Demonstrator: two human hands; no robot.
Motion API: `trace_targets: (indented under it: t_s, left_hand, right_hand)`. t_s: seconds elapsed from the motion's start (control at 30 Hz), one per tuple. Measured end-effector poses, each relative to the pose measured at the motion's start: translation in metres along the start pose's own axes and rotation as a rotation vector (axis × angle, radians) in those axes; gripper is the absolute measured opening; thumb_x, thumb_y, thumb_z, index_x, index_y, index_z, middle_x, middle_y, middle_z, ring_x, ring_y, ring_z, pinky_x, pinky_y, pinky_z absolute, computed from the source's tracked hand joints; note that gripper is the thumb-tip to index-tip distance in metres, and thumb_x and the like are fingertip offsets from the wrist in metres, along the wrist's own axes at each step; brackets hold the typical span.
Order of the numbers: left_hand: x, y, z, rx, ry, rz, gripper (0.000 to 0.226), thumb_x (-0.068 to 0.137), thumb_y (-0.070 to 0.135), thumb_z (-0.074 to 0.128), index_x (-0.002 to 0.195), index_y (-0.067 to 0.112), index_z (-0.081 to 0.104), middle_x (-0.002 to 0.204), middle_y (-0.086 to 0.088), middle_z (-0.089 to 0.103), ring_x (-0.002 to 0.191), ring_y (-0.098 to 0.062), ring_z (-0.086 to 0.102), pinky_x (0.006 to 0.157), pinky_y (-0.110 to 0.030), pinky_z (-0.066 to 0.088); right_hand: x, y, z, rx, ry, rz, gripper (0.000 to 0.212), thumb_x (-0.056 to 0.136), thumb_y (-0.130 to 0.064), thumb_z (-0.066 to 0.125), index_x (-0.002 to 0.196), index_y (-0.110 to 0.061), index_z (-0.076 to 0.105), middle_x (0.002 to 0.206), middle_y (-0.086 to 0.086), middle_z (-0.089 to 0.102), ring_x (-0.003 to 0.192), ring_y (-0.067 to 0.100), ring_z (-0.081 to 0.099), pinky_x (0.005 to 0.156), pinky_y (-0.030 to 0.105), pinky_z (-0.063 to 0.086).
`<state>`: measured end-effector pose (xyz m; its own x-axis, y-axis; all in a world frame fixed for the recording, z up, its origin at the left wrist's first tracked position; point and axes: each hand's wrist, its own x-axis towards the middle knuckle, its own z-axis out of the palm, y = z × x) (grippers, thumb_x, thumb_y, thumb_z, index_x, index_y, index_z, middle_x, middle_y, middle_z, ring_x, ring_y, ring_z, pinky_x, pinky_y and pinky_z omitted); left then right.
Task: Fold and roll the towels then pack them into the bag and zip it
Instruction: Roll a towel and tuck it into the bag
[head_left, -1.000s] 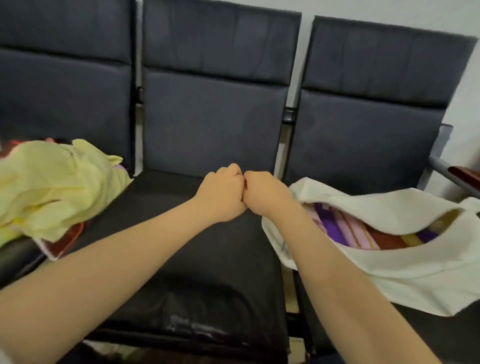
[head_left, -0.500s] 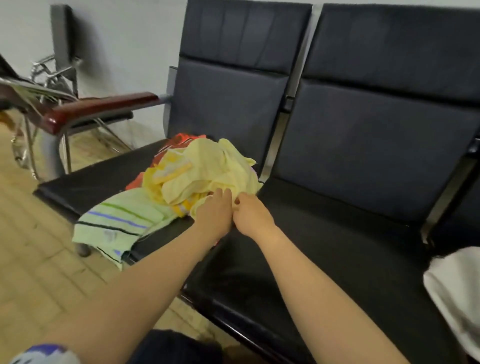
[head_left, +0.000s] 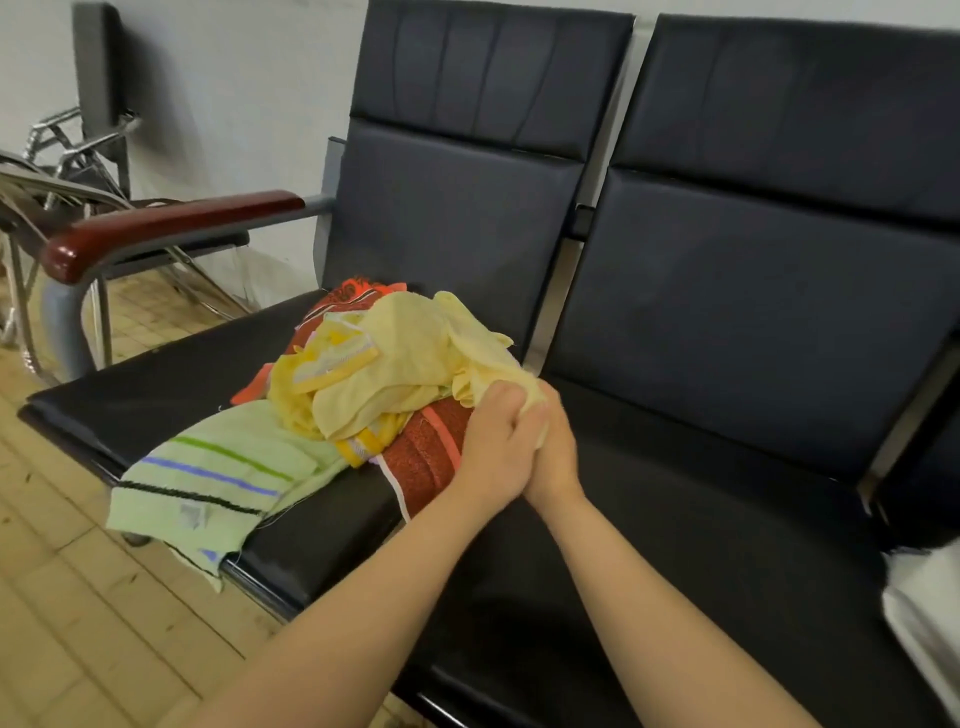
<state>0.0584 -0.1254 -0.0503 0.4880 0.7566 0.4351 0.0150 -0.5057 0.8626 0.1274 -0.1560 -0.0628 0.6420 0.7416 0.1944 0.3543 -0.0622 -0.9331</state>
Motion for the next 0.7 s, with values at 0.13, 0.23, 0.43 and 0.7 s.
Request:
trace_targets:
  t_s: [0.13, 0.23, 0.43, 0.7]
  left_hand:
    - [-0.017, 0.020, 0.012, -0.144, 0.048, 0.165, 0.015, 0.084, 0.029, 0.050, 0.083, 0.015, 0.054, 0.088, 0.008, 0.050, 0.088, -0.006, 0.050, 0.081, -0.021, 0.040]
    - [-0.028, 0.011, 0.025, 0.221, 0.106, 0.113, 0.053, 0.076, 0.031, 0.064, 0.123, 0.014, 0.048, 0.127, -0.001, 0.043, 0.119, -0.016, 0.040, 0.100, -0.036, 0.039]
    - [-0.058, 0.009, 0.060, 0.718, -0.449, 0.089, 0.048, 0.087, 0.049, 0.058, 0.126, 0.023, 0.048, 0.133, 0.001, 0.049, 0.126, -0.018, 0.042, 0.115, -0.049, 0.020]
    - [-0.096, 0.027, 0.098, 0.236, -0.532, -0.156, 0.026, 0.100, 0.015, 0.036, 0.080, 0.015, 0.052, 0.083, 0.003, 0.053, 0.087, -0.021, 0.052, 0.078, -0.030, 0.042]
  right_hand:
    - [0.001, -0.018, -0.049, 0.562, 0.240, 0.020, 0.021, 0.095, -0.001, 0.051, 0.110, -0.009, 0.062, 0.100, 0.003, 0.068, 0.088, 0.012, 0.067, 0.076, 0.027, 0.056]
    - [-0.003, -0.033, -0.101, 0.727, 0.352, 0.061, 0.013, 0.097, -0.016, 0.053, 0.103, -0.017, 0.064, 0.094, 0.001, 0.069, 0.092, 0.022, 0.065, 0.076, 0.034, 0.055]
    - [-0.025, -0.054, -0.199, 0.848, 0.252, 0.256, 0.023, 0.092, -0.043, 0.056, 0.097, -0.022, 0.065, 0.070, -0.005, 0.067, 0.068, 0.016, 0.066, 0.062, 0.031, 0.054]
    - [-0.054, -0.004, -0.253, -0.411, 0.202, 0.360, 0.068, 0.088, -0.027, 0.068, 0.143, -0.009, 0.032, 0.129, 0.011, 0.051, 0.112, 0.028, 0.055, 0.088, 0.039, 0.049]
